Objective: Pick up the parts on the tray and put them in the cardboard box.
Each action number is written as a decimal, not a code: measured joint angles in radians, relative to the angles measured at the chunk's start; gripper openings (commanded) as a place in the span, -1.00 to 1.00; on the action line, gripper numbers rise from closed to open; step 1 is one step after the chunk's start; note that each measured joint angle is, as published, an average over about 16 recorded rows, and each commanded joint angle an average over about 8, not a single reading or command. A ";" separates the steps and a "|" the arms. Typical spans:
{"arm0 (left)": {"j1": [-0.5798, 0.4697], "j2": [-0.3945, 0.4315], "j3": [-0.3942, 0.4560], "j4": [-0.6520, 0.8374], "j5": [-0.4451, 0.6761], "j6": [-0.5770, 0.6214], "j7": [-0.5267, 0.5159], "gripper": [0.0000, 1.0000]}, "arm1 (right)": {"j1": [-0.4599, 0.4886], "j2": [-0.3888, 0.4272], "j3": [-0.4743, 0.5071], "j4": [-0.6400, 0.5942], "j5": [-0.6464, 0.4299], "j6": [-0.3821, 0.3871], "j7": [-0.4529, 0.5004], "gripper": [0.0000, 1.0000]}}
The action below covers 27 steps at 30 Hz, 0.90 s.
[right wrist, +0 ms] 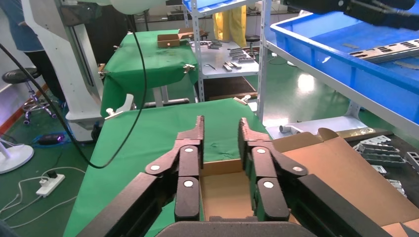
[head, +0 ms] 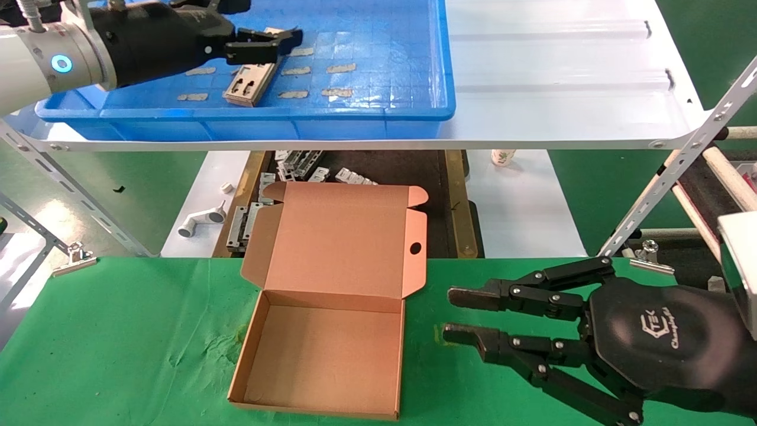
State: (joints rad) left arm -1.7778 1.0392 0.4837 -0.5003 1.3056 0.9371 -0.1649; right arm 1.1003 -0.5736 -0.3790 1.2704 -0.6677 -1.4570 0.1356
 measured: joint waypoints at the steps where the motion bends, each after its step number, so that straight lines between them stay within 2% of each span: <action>1: -0.013 0.008 0.003 0.027 0.006 -0.004 0.000 1.00 | 0.000 0.000 0.000 0.000 0.000 0.000 0.000 -1.00; 10: -0.084 0.054 0.023 0.207 0.042 -0.026 0.008 1.00 | 0.000 0.000 0.000 0.000 0.000 0.000 0.000 -1.00; 22: -0.110 0.089 0.031 0.299 0.055 -0.040 0.057 0.98 | 0.000 0.000 0.000 0.000 0.000 0.000 0.000 -1.00; 24: -0.111 0.095 0.030 0.307 0.055 -0.044 0.068 0.86 | 0.000 0.000 0.000 0.000 0.000 0.000 0.000 -1.00; 27: -0.113 0.103 0.029 0.321 0.054 -0.051 0.083 0.42 | 0.000 0.000 0.000 0.000 0.000 0.000 0.000 -1.00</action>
State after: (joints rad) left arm -1.8911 1.1424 0.5128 -0.1798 1.3593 0.8861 -0.0819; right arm 1.1004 -0.5735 -0.3793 1.2704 -0.6676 -1.4569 0.1355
